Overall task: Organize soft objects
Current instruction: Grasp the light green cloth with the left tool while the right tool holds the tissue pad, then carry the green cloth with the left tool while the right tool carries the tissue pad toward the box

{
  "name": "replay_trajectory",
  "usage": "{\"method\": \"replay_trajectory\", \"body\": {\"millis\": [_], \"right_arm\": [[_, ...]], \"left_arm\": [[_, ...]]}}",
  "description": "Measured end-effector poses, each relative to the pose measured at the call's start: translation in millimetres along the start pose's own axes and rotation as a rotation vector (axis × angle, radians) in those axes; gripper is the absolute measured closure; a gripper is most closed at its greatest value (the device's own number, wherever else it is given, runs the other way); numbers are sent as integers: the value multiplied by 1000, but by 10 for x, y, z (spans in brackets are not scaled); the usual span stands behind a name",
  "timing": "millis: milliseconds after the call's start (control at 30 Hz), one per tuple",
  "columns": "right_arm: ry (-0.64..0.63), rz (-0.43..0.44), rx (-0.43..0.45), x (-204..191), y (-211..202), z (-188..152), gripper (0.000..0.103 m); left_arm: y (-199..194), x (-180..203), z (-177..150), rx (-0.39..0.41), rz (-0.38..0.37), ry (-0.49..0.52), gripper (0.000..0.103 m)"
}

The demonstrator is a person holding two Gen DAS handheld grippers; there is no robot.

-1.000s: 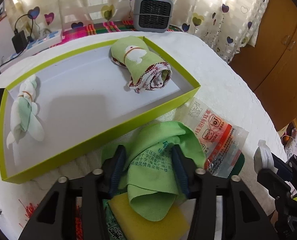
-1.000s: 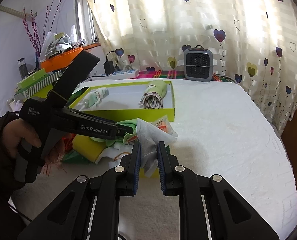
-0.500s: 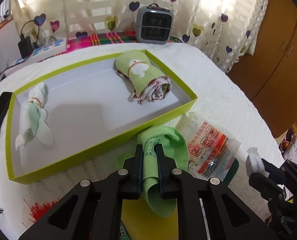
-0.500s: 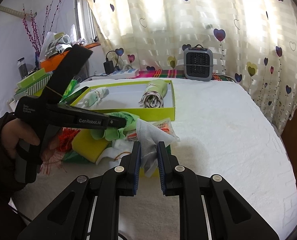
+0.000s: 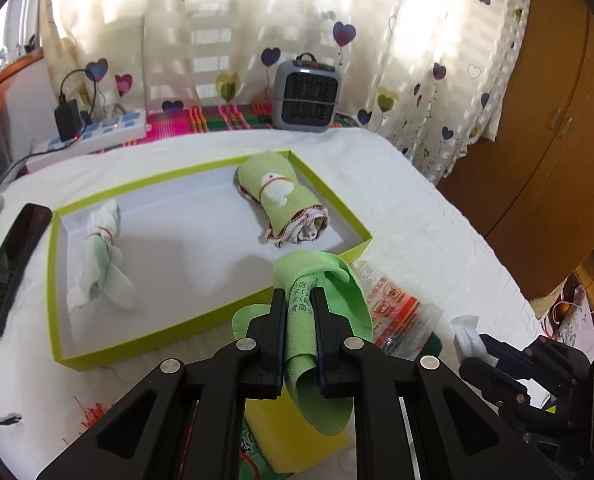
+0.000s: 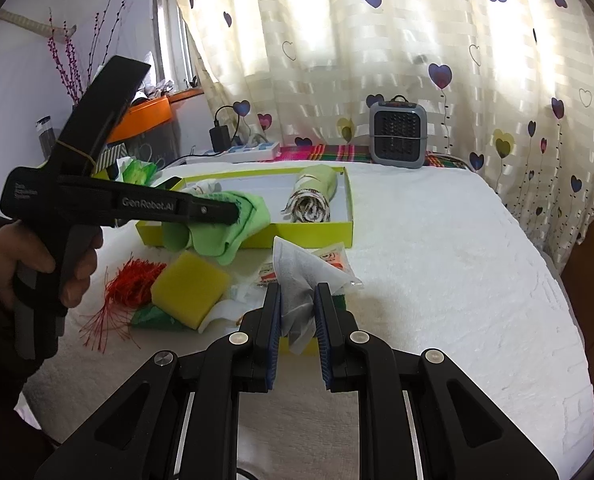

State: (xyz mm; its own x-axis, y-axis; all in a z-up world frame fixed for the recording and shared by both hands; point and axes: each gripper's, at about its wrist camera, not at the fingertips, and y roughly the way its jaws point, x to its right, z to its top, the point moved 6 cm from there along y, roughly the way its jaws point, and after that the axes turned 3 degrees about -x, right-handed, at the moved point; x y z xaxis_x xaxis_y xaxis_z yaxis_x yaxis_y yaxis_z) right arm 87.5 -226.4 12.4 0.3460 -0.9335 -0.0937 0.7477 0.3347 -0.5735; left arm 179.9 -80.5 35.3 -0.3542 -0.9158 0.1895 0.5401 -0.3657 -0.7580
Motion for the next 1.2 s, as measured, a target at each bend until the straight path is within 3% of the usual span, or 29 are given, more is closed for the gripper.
{"method": "replay_trajectory", "body": {"millis": [600,1200], "right_arm": [[-27,23,45,-103,-125,269,86],[-106,99,19,-304,232,838,86]], "left_arm": [[-435,-49,89,97,15,2,92],[-459,-706,406,123,90,-86,92]]}}
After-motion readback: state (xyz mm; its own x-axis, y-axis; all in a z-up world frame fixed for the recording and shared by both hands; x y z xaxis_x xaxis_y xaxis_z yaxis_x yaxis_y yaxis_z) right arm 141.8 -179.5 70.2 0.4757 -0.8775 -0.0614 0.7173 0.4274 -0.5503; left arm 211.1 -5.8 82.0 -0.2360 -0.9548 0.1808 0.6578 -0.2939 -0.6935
